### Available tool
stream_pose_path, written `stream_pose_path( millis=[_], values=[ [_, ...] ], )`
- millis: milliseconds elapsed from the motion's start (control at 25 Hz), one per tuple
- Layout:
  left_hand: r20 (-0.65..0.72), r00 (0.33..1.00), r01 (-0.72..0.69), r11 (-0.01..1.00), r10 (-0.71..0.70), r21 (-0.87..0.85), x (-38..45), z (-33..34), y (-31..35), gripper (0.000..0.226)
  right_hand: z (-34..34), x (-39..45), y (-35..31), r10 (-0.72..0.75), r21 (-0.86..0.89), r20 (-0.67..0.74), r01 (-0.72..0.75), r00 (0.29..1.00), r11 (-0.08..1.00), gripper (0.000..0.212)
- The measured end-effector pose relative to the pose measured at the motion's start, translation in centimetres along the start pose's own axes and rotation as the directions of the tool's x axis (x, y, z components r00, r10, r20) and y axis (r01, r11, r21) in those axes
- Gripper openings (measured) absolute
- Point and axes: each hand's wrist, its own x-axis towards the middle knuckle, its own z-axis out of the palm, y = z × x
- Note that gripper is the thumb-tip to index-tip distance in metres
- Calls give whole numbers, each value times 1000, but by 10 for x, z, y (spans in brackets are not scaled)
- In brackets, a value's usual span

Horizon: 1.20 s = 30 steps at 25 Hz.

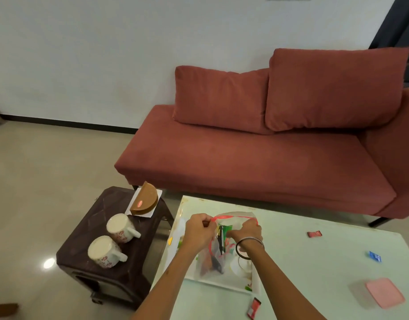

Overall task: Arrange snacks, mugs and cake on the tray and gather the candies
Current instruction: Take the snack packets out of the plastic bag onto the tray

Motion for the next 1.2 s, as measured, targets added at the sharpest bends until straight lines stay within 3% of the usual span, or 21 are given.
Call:
stream_pose_path(
  millis=[120,240,400,480,560,680,800,920,1200],
  values=[
    [-8,998,-56,996,57,63,-15,-9,-6,10,14,-4,12,-21,-39,-78,18,997,999,56],
    [-18,993,-106,967,113,233,-18,-17,-23,23,17,-7,19,-156,-71,-170,146,973,987,23],
    [119,992,-24,874,-38,484,-16,-22,-41,28,15,-5,31,-206,-183,-196,171,959,968,10],
    [123,992,-45,879,-15,474,-19,-18,-46,38,19,-7,39,-209,-297,-183,149,961,943,14],
    [114,993,-67,901,19,428,-26,-13,-49,41,26,-11,44,-312,-427,-172,214,934,878,19],
    [96,994,-79,921,46,383,-34,-9,-54,45,46,-21,36,-375,-416,-48,323,926,850,22],
    [81,993,-103,931,80,351,-40,-10,-55,46,67,-29,24,-167,-326,154,209,974,922,16],
    [65,994,-100,943,84,317,-45,-13,-55,44,82,-30,25,-27,-346,313,141,949,928,43],
    [-101,988,-96,977,117,190,-56,-19,-52,35,100,-41,14,-125,-365,373,269,919,891,23]
  ],
)
